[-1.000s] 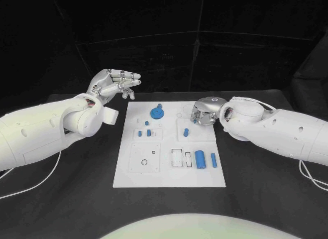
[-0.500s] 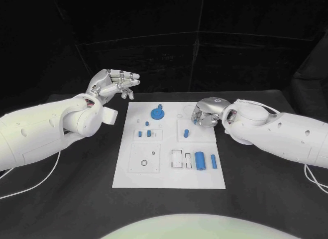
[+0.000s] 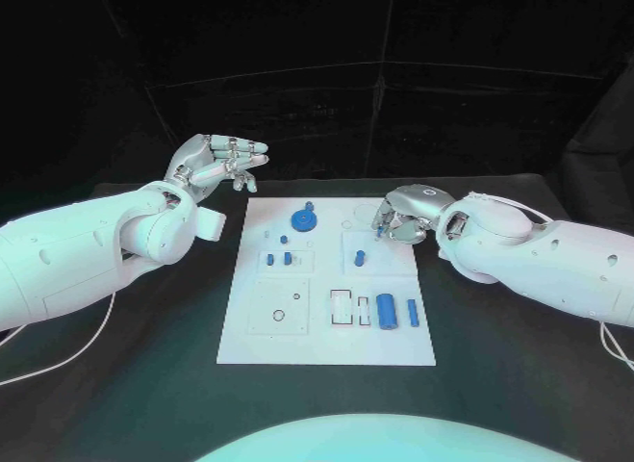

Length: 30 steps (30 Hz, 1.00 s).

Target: Assemble the parts on the task board

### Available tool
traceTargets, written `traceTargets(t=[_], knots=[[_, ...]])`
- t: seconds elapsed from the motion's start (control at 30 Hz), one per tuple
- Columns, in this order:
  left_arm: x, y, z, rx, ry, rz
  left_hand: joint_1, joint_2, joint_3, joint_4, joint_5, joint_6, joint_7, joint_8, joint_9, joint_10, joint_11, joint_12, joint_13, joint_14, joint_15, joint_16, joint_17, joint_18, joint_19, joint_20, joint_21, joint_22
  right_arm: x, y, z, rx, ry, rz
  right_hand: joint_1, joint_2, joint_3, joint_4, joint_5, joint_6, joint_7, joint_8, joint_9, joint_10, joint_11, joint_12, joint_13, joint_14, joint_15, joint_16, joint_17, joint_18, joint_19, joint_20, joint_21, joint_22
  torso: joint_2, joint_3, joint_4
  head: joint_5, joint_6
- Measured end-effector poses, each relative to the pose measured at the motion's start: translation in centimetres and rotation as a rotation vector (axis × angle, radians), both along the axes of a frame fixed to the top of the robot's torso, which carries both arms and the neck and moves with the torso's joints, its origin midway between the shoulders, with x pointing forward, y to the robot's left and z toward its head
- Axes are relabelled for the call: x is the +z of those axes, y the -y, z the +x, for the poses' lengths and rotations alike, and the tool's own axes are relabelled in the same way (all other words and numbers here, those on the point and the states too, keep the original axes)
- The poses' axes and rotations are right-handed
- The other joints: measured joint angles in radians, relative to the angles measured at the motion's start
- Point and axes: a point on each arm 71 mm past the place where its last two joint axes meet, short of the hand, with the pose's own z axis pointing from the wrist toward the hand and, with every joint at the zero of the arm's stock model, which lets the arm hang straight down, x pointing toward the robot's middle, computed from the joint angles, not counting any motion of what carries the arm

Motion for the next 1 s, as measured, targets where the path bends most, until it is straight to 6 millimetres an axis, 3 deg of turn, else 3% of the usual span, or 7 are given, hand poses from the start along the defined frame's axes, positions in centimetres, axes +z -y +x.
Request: traceTargets(t=[0.4,0.63,0.8,1.0], knots=[[0.0,0.3,0.0,-0.006,-0.001,-0.003,0.000,0.000,0.000,0.000,0.000,0.000,0.000,0.000,0.000,0.000,0.000,0.000,0.000,0.000,0.000,0.000,0.000,0.000,0.000,0.000,0.000,0.000,3.3,-4.5,-3.4,0.128,0.037,0.128,0.001,-0.007,0.007,0.001,0.000,-0.001,-0.001,-0.003,0.000,0.003,-0.003,-0.004,0.000,0.000,0.000,0.000,0.000,0.000,0.000,0.000,0.000,0.002,0.000,-0.0014,0.0011,0.009,0.002],[0.0,0.7,-0.1,-0.014,-0.001,-0.006,0.000,0.000,0.000,0.000,0.000,0.000,0.000,0.000,0.000,0.000,0.000,0.000,0.000,0.000,0.000,0.000,0.000,0.000,0.000,0.000,0.000,0.000,3.9,-7.9,-4.5,0.203,0.041,0.169,0.001,-0.007,0.013,0.003,0.000,-0.001,-0.001,-0.004,-0.001,0.003,-0.003,-0.004,0.000,0.000,0.000,0.004,0.000,0.000,0.000,0.000,0.000,0.001,0.001,-0.0016,0.0019,0.037,-0.004],[0.0,0.9,-0.2,-0.019,-0.001,-0.008,0.000,0.000,0.000,0.000,0.000,0.000,0.000,0.000,0.000,0.000,0.000,0.000,0.000,0.000,0.000,0.000,0.000,0.000,0.000,0.000,0.000,0.000,3.5,-10.1,-4.9,0.248,0.034,0.176,-0.003,-0.011,0.016,0.005,0.000,-0.002,-0.001,-0.005,-0.002,0.003,-0.003,-0.004,0.000,0.000,0.000,0.004,0.000,0.000,0.000,0.000,0.004,0.002,0.001,-0.0017,0.0019,0.055,-0.010],[0.1,1.3,-0.2,-0.027,-0.001,-0.011,0.000,0.000,0.000,0.000,0.000,0.000,0.000,0.000,0.000,0.000,0.000,0.000,0.000,0.000,0.000,0.000,-0.001,0.000,0.000,0.000,0.000,-0.001,1.2,-11.6,-5.4,0.278,0.000,0.158,-0.002,-0.011,0.019,0.008,0.004,-0.002,-0.002,-0.006,-0.004,0.003,-0.003,-0.004,0.000,0.000,0.000,0.004,0.003,0.000,0.000,0.000,0.004,0.004,0.002,-0.0012,0.0019,0.072,-0.020]])
